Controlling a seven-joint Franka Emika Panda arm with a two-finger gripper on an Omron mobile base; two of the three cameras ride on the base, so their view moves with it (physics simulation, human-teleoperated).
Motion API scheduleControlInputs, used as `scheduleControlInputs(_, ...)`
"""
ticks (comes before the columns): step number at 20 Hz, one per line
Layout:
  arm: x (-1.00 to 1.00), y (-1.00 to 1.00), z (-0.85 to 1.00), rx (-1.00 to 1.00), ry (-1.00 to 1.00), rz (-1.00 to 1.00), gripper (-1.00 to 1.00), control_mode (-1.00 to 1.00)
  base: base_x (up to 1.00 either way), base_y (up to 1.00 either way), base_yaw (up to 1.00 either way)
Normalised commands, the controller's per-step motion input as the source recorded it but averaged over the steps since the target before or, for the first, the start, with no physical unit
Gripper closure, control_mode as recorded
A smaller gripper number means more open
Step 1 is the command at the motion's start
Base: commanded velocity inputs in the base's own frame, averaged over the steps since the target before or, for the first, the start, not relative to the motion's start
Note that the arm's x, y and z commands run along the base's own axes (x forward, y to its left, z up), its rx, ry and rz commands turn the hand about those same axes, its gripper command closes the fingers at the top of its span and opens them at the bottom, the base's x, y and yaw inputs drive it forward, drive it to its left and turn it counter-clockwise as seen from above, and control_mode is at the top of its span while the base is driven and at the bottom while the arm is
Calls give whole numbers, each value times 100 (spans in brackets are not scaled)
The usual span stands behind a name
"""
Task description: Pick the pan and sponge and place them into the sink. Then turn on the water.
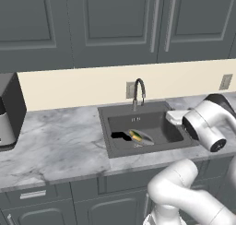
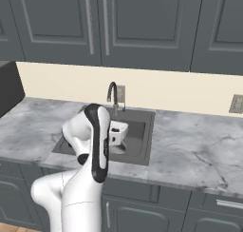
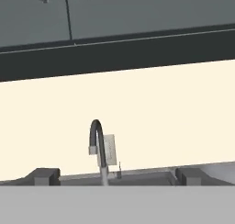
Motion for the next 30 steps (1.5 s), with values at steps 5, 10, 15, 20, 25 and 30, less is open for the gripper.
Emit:
scheduleControlInputs(5,31,-7,0,0,1,12,-100,-100,0,0,0)
scheduleControlInputs(10,17,-2,-6,-2,-2,14,-100,-100,0,0,0)
scheduleControlInputs(15,24,0,-11,-3,-5,11,-100,-100,0,0,0)
scheduleControlInputs(20,28,-1,-14,-2,-4,11,-100,-100,0,0,0)
scheduleControlInputs(25,35,-2,-10,-1,0,7,-100,-100,0,0,0)
scheduleControlInputs(30,30,-2,-5,0,0,5,-100,-100,0,0,0)
